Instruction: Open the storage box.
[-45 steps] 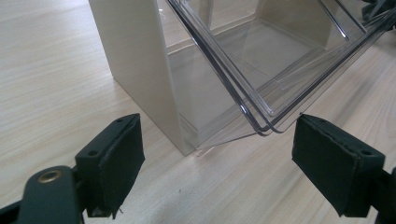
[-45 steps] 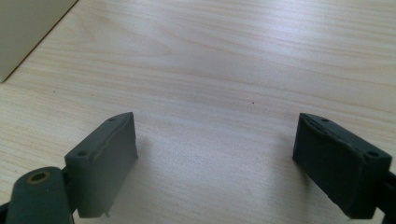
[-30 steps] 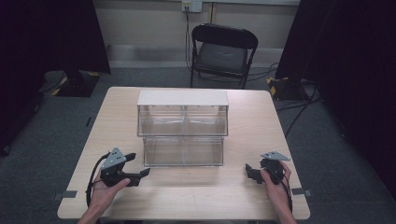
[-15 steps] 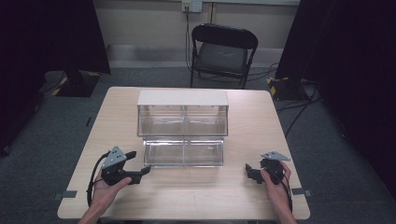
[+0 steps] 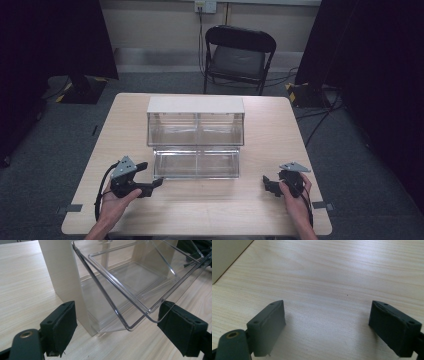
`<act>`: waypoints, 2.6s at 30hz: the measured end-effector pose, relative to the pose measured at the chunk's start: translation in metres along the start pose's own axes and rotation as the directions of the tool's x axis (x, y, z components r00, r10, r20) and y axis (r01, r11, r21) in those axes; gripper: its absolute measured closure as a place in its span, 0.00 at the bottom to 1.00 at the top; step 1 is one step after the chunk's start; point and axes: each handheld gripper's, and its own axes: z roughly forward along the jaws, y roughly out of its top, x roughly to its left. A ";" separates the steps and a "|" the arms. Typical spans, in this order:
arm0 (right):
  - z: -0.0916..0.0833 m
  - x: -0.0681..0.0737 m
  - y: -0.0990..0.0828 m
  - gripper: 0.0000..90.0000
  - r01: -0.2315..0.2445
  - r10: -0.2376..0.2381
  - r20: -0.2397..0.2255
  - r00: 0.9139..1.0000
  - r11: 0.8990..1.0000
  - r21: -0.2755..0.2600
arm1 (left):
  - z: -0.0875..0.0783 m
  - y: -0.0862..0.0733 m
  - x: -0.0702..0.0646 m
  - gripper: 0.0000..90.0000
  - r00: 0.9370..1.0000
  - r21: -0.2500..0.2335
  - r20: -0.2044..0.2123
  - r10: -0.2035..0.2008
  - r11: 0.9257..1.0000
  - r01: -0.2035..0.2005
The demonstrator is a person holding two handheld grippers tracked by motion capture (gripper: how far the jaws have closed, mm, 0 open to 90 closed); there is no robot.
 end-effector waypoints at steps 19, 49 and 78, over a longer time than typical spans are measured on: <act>0.000 0.000 0.000 0.14 0.000 0.000 0.000 1.000 1.000 0.000 | -0.002 0.004 0.001 0.17 1.000 -0.030 -0.009 -0.012 0.999 0.011; 0.000 0.000 0.000 0.14 0.001 -0.001 0.000 1.000 1.000 0.000 | -0.003 0.010 -0.001 0.17 1.000 -0.051 0.003 -0.031 0.998 0.032; 0.000 0.000 0.000 0.14 0.000 0.000 -0.001 1.000 1.000 0.000 | -0.007 0.015 -0.004 0.17 0.999 -0.063 -0.008 -0.039 0.997 0.038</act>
